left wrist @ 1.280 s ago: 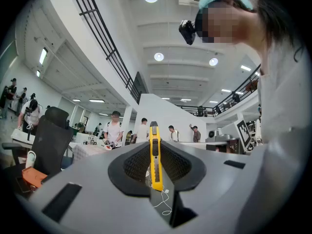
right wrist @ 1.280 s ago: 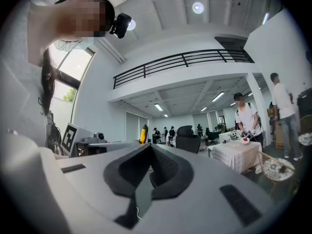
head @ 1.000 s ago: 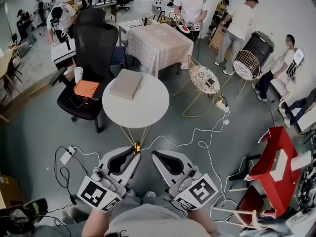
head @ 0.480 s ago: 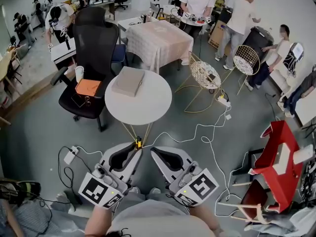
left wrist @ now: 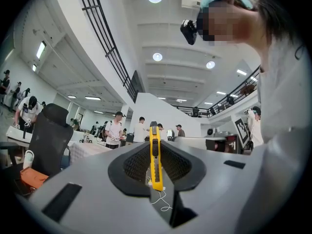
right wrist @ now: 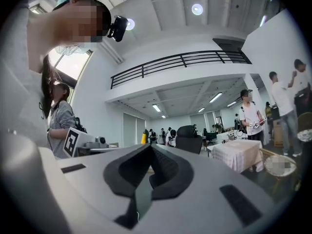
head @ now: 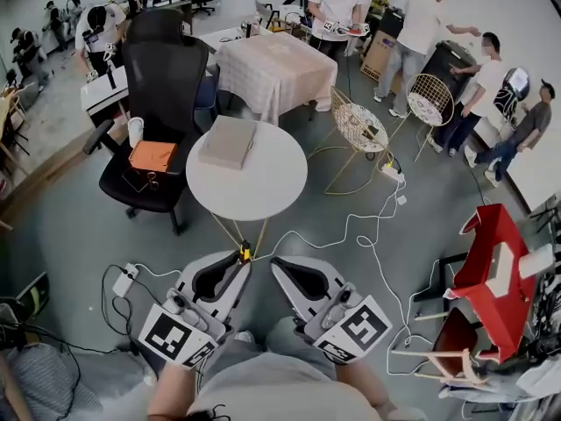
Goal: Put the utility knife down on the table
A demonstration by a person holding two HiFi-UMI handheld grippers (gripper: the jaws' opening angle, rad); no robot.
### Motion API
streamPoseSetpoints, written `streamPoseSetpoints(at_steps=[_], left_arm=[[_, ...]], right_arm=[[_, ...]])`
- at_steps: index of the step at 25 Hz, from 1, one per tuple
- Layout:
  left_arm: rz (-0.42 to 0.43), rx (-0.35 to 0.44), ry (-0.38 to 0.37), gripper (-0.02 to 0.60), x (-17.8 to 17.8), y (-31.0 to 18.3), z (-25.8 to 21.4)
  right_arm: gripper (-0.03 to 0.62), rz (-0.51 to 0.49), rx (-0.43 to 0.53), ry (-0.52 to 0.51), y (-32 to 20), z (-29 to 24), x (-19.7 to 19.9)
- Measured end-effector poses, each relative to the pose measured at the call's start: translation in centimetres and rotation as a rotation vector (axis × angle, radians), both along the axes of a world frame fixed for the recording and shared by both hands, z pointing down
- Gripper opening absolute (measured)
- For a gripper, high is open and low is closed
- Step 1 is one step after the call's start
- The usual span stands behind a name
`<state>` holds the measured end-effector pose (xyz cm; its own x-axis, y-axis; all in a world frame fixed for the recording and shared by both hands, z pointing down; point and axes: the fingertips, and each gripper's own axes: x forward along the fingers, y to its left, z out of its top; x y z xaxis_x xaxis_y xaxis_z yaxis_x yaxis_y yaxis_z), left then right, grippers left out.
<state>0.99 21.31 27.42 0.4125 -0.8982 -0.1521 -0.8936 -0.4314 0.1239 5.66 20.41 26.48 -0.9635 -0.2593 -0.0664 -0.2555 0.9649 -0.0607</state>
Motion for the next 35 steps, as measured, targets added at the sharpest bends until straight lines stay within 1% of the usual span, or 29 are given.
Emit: streamPoseSetpoints(at_steps=[5,11,22,26,29,32,35], left_arm=[[0.018,-0.024,0.019,0.067,-0.7,-2.2,1.0],[0.000,-0.033,0.027,0.066,-2.4,-7.6,1.4],[-0.096,-0.005,0.026,0.066,-3.6,-19.3,-0.1],[-0.133,-0.008,0.026,0.066,-3.5,-22.0,0.4],[-0.148,-0.006,0.022,0.066,-3.2,-23.6,0.7],[-0.146,-0.040,0.018,0.066,-3.5,-24.7,1.5],[-0.137,-0.064,0.033,0.066,-4.4,-26.2,2.4]], right_arm=[[0.008,0.014,-0.015,0.033,-2.1,1.3,-0.7],[0.008,-0.005,-0.026,0.030,-7.6,1.7,-2.2],[0.008,-0.128,-0.004,0.013,-19.8,0.0,-3.8],[0.008,-0.154,-0.014,0.017,-22.6,0.8,-3.6],[0.008,-0.154,-0.015,0.016,-24.7,1.2,-3.4],[0.008,-0.142,-0.042,0.005,-26.2,1.4,-3.7],[0.008,-0.109,-0.075,-0.001,-27.7,1.9,-4.1]])
